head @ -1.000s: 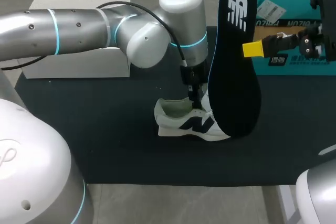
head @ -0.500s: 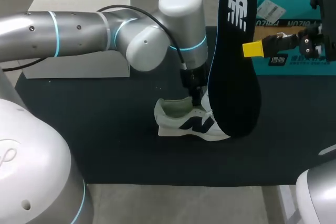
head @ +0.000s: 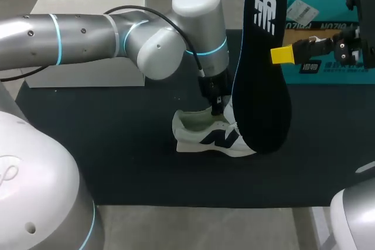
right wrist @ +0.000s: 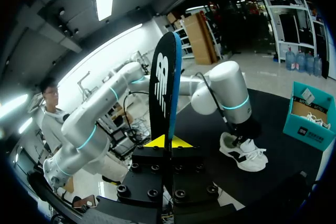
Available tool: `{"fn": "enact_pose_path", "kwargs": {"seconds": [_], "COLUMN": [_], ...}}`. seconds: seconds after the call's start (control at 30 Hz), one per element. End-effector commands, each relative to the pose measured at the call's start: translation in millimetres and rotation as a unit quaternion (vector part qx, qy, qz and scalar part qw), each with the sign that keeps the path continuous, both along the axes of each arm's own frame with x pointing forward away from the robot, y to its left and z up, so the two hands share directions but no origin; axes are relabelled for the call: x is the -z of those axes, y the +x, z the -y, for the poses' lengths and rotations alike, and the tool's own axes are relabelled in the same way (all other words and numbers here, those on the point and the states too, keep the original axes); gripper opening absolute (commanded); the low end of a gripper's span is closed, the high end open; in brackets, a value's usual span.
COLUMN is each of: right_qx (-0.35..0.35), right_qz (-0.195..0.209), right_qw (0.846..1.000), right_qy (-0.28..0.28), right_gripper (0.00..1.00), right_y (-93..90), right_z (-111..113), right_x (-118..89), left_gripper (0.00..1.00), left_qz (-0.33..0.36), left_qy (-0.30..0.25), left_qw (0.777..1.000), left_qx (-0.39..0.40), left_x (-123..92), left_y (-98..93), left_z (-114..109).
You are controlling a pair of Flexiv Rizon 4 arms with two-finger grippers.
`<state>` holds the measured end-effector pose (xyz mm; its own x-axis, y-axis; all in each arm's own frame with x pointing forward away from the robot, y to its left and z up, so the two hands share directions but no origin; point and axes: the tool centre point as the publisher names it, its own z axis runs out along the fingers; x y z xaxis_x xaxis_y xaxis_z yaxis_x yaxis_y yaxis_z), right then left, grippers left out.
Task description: Take the shoe out of the shoebox, open the shoe tongue, remove and reinsert the insole, then place the shoe into the shoebox
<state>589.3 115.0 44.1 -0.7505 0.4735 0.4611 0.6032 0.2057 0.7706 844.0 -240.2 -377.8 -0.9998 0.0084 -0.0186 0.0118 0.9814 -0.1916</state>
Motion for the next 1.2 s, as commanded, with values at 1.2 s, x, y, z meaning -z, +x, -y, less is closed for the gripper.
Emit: {"fn": "enact_pose_path", "kwargs": {"seconds": [1.2], "right_qx": [-0.002], "right_qz": [-0.002], "right_qw": [1.000], "right_qy": [-0.002], "right_gripper": [0.00], "right_y": [3.3], "right_z": [-2.4], "right_x": [-1.9], "left_gripper": [0.00], "left_qz": [-0.015], "left_qy": [-0.062], "left_qw": [0.600], "left_qx": [0.797], "left_x": [-89.4], "left_y": [46.0], "left_z": [-0.5]}}
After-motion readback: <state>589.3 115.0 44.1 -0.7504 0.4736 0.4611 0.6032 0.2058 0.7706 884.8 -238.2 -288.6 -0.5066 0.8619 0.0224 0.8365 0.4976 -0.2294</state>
